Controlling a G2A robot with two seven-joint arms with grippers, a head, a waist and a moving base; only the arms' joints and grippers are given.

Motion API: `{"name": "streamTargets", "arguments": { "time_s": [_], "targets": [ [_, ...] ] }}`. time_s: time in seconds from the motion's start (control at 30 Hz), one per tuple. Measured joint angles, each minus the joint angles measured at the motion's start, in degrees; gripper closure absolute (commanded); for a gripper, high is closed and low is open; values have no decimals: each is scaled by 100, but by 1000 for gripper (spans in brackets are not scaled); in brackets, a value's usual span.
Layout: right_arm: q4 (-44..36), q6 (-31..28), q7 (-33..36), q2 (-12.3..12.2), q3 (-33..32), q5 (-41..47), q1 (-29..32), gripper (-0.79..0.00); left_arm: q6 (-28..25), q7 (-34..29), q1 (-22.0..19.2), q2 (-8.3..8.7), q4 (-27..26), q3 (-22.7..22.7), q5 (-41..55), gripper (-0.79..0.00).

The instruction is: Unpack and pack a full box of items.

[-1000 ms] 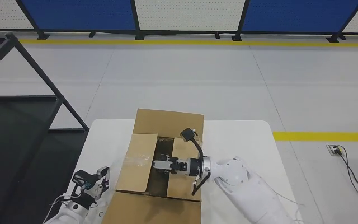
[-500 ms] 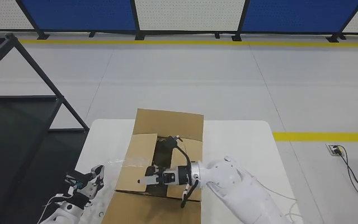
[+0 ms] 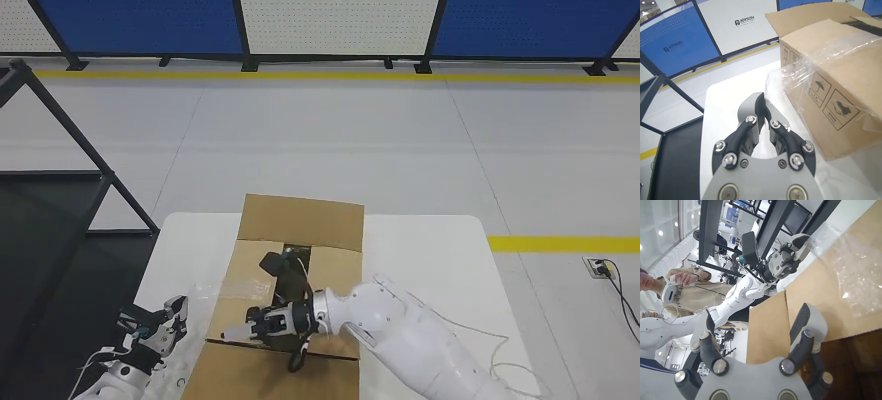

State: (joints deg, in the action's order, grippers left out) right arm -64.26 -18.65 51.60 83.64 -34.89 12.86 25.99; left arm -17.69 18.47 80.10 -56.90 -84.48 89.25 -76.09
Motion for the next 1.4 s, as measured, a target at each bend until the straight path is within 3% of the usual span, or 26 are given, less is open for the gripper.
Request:
{"name": "streamTargets", "arguments": {
  "time_s": [0.5, 1.4],
  "targets": [
    [466, 12, 183, 209, 15, 7, -137, -785, -9, 9, 73, -28, -69, 189, 101, 0],
    [656, 50, 365, 341, -211, -179, -30, -785, 23, -72, 92, -50, -262, 608, 46, 0]
  ]
}}
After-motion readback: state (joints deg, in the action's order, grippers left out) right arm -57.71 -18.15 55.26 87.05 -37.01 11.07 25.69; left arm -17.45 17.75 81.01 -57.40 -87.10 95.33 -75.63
